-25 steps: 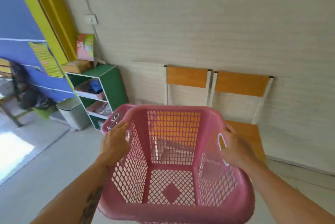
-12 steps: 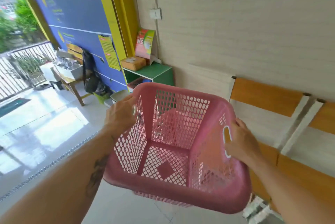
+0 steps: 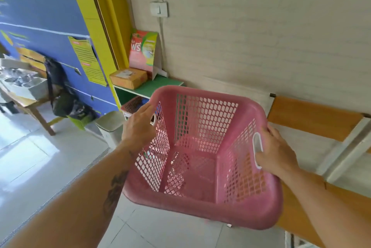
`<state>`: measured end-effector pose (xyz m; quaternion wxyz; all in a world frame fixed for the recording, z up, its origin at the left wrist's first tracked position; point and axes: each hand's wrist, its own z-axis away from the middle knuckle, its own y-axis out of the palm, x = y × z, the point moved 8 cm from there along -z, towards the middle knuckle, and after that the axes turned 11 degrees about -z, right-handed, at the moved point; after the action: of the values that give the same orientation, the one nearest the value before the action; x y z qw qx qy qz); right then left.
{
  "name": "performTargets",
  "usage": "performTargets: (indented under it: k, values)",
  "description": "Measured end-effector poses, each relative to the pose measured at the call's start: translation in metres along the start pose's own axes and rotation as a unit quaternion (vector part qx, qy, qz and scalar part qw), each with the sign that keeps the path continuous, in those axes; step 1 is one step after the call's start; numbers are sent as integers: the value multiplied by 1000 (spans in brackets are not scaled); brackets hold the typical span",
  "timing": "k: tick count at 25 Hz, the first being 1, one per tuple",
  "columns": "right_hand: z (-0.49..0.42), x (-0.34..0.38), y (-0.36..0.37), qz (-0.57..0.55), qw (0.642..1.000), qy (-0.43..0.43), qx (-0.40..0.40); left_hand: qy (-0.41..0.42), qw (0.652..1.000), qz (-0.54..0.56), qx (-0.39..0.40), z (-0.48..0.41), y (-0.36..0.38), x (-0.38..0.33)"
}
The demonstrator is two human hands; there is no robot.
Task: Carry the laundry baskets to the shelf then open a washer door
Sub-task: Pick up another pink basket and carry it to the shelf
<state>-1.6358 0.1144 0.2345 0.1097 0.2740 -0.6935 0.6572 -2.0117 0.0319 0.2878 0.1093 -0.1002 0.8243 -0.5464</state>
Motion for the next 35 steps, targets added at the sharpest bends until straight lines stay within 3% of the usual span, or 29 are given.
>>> performTargets:
  k: [6, 13, 22, 26, 32, 35]
  values:
    - [-40, -9, 48, 4, 998, 60, -29, 48, 998, 35, 31, -72, 77, 11]
    - [-85, -51, 132, -30, 990, 139, 4, 59, 994, 68, 55, -107, 184, 14]
    - [-117, -139, 298, 1, 941, 333, 59, 63, 966, 101, 231, -97, 431, 27]
    - [-123, -166, 363, -16, 924, 376, 75, 77, 943, 73, 316, -79, 517, 40]
    - [-121, -178, 402, -65, 888, 430, 149, 92, 922, 76, 369, -74, 554, 42]
    - [-123, -171, 386, -138, 878, 433, 150, 55, 906, 58, 415, -89, 538, 38]
